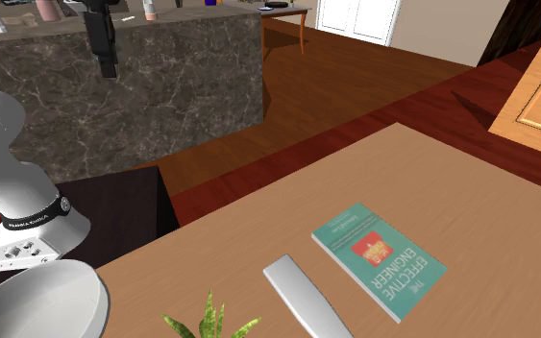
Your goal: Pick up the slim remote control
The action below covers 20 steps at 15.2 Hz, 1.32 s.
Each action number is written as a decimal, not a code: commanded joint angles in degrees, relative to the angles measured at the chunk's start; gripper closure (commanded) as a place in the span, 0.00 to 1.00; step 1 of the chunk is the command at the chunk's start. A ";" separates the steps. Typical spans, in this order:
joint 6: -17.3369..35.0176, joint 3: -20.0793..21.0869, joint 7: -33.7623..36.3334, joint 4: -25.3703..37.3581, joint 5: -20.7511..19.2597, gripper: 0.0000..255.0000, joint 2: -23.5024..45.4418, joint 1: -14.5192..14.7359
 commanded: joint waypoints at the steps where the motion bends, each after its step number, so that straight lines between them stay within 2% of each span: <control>1: 0.00 0.00 0.00 0.00 0.00 0.00 0.00 0.00; 10: 14.60 -1.47 9.32 1.82 -0.39 0.00 15.24 -5.36; 20: 26.67 -4.68 18.47 9.11 -0.42 0.00 33.09 -10.42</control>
